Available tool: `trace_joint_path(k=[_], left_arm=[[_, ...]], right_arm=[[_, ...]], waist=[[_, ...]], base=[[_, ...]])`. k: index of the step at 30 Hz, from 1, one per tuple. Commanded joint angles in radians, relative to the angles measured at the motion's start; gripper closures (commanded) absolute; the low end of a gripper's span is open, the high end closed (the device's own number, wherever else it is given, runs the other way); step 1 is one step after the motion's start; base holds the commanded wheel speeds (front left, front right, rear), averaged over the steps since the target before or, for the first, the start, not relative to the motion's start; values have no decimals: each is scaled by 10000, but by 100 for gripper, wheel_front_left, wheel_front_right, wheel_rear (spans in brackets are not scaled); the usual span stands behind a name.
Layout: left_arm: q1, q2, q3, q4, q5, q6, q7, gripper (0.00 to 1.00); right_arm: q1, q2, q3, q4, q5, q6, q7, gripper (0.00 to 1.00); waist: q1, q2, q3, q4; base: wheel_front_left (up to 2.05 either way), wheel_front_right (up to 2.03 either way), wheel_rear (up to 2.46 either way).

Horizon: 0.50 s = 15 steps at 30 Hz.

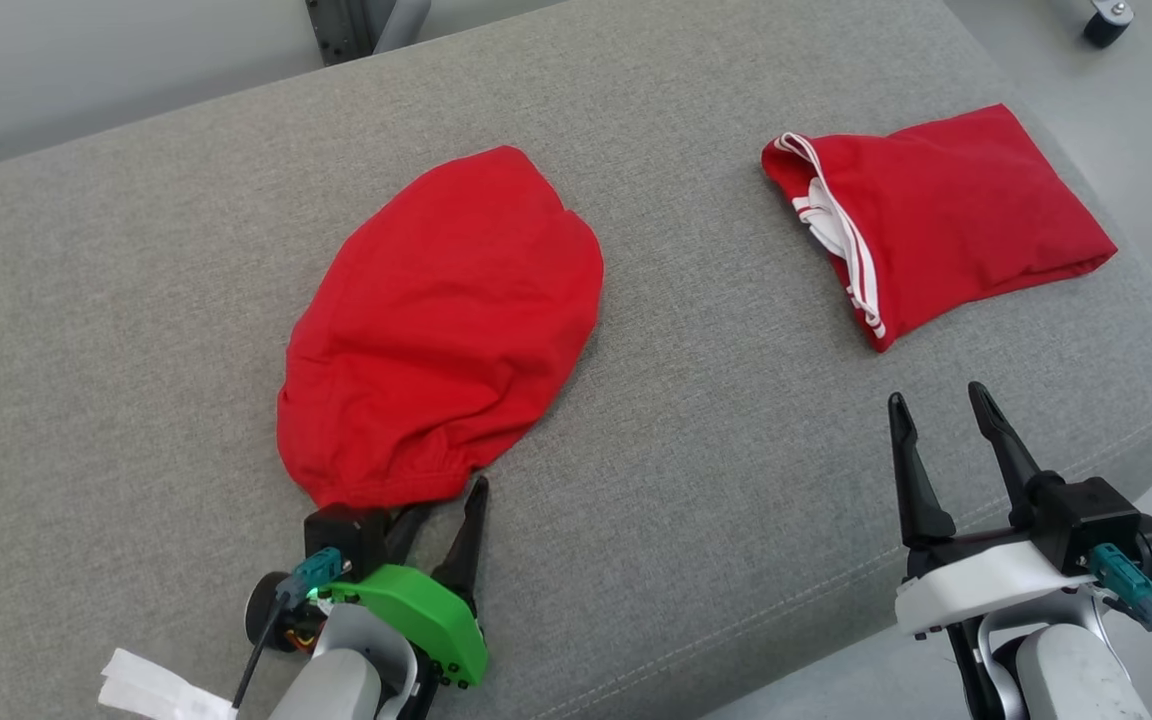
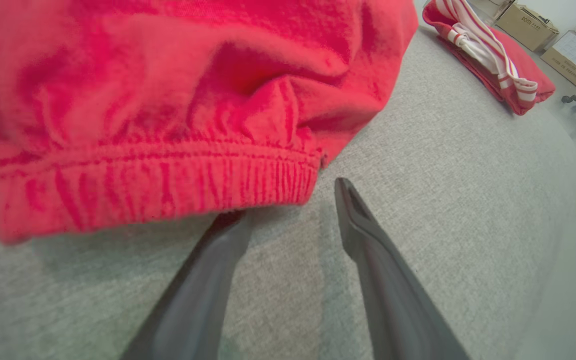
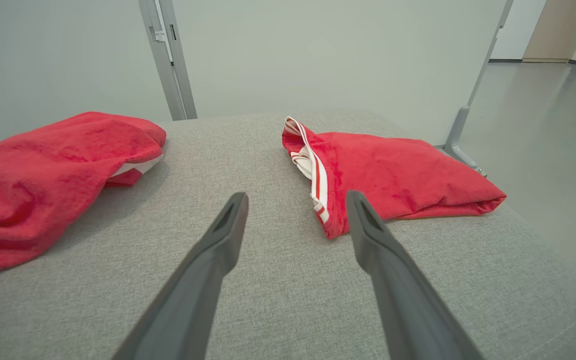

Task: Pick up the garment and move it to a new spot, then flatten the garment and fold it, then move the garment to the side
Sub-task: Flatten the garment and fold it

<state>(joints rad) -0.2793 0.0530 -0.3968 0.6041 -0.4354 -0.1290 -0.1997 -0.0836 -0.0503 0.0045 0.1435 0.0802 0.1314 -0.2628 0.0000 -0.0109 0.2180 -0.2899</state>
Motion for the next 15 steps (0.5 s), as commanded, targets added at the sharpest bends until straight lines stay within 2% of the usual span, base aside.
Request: trace_joint_path(k=[1,10,15], left_arm=[[-263,55,-96,56,-52,-19,-63,100],[-877,19,-828,-632,-825,-26,-21,100],[-1279,0,-1371,-2303,-2426,-27,633,100]], right_arm=[[-113,-4,19,16,88,-15,-28,0],[-44,-4,44,63,54,-15,-28,0],[40,-6,43,79,-3,-15,-28,0]], waist=[[0,109,-23,-29],[0,109,-226,-57],[0,109,-344,-49]], base=[[0,0,0],[0,0,0],[0,0,0]])
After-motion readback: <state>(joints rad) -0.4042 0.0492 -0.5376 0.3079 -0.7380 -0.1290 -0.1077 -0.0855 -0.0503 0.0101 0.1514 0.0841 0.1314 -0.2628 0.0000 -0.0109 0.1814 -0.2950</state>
